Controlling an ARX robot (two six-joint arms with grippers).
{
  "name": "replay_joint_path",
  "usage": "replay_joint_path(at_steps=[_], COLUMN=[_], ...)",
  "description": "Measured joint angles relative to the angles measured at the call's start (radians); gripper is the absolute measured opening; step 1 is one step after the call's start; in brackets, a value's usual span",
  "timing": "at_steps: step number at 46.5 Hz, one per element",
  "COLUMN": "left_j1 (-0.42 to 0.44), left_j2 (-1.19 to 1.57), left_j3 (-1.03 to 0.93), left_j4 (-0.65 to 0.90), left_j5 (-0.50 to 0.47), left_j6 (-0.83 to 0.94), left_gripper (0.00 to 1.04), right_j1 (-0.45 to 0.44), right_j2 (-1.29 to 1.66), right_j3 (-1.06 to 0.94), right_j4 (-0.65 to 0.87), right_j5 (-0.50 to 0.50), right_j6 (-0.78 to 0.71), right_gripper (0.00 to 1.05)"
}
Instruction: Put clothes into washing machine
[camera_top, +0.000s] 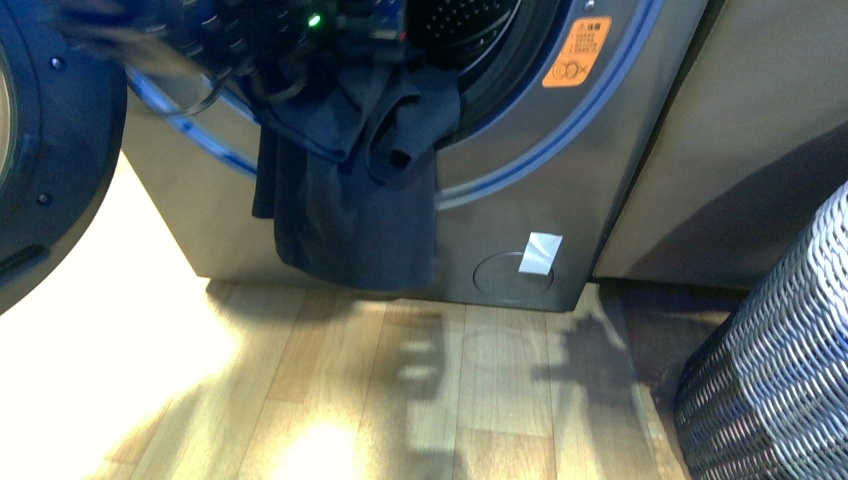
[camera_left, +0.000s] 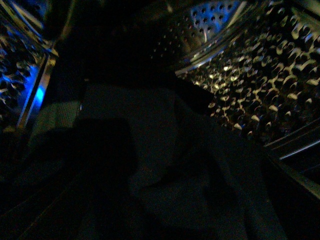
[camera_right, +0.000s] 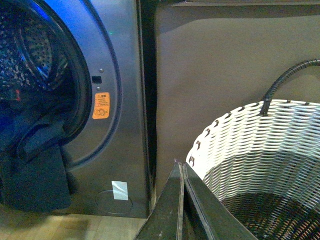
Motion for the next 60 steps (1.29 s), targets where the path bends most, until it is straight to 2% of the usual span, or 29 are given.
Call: replay_joint_path(at_steps=[18, 28, 32, 34, 41, 51, 56, 60], left_j1=[0.055, 0.07, 0.066, 0.071, 0.105, 0.125, 0.163, 0.185], left_j2=[-0.398, -0.625, -0.739, -0.784, -0.922, -1.052, -1.115, -1.177], left_j3=[-0.439, -0.611, -0.708, -0.76, -0.991, -1.15, -1.213, -1.266], left_j4=[0.172, 0.147, 0.148, 0.167, 0.238, 0.265, 0.265, 0.259], left_j5=[0.087, 0.108, -0.095, -0.132, -0.128, -0.103, -0.05, -0.048], left_j6=[0.015, 0.019, -0.008, -0.013, -0.029, -0.032, -0.033, -0.034], left_gripper=[0.98, 0.98, 0.83, 0.76, 0.4, 0.04, 0.04, 0.04], right_j1=[0.0, 0.0, 0.0, 0.0, 0.0, 0.0, 0.0, 0.0], right_j2=[0.0, 0.0, 0.0, 0.0, 0.0, 0.0, 0.0, 0.0], right_j3=[0.0, 0.0, 0.0, 0.0, 0.0, 0.0, 0.0, 0.0], right_j4=[0.0, 0.0, 0.0, 0.0, 0.0, 0.0, 0.0, 0.0], right_j5=[0.0, 0.0, 0.0, 0.0, 0.0, 0.0, 0.0, 0.0], right_j6=[0.0, 0.0, 0.0, 0.0, 0.0, 0.0, 0.0, 0.0], right_gripper=[0.02, 0.02, 0.02, 0.02, 0.02, 0.02, 0.02, 0.02])
